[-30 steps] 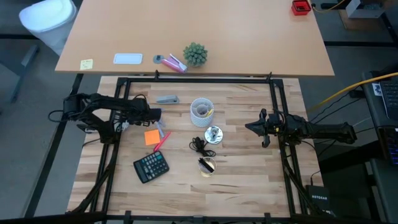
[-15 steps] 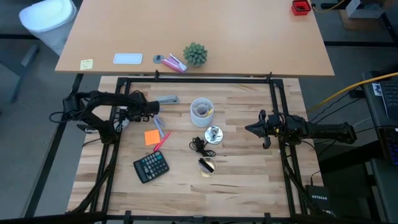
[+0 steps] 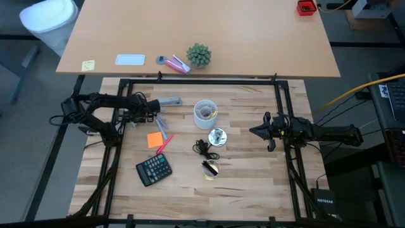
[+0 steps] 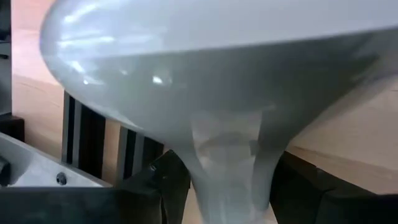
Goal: Screw lightbulb
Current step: Insert the lightbulb into the lamp
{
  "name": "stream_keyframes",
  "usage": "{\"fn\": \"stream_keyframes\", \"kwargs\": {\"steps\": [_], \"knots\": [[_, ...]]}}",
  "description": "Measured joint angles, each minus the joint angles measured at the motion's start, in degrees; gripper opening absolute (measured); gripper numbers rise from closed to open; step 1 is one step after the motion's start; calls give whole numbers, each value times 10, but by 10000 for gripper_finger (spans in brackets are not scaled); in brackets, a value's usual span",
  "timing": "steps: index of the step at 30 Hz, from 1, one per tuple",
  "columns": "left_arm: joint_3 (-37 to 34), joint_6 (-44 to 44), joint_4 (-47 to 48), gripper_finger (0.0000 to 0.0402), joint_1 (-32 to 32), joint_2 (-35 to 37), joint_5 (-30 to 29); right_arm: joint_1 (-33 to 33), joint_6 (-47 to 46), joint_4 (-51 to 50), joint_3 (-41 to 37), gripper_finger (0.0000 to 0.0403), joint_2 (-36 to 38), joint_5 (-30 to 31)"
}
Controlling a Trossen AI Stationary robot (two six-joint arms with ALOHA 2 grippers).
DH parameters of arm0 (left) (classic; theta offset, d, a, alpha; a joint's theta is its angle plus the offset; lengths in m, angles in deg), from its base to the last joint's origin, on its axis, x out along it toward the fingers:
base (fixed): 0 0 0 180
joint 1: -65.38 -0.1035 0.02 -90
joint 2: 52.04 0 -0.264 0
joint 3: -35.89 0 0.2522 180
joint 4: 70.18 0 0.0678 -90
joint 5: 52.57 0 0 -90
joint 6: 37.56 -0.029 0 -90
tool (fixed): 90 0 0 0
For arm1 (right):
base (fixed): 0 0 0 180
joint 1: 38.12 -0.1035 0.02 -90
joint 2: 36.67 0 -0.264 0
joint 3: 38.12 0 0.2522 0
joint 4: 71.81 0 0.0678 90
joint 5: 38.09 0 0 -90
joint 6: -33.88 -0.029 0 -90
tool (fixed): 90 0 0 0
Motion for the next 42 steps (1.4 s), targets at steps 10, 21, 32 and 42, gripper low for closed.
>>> {"fn": "stream_keyframes", "kwargs": {"steps": [10, 21, 32, 42], "knots": [[-3, -10, -14, 163, 1, -1, -16, 0, 0, 1, 0, 12, 0, 0], [21, -48, -23, 143, 20, -4, -14, 0, 0, 15, 0, 12, 0, 1], [49, -52, -89, 142, 54, -4, 4, 0, 0, 17, 0, 12, 0, 0], [54, -62, -163, 144, 63, -4, 21, 0, 0, 18, 0, 12, 0, 0]]}}
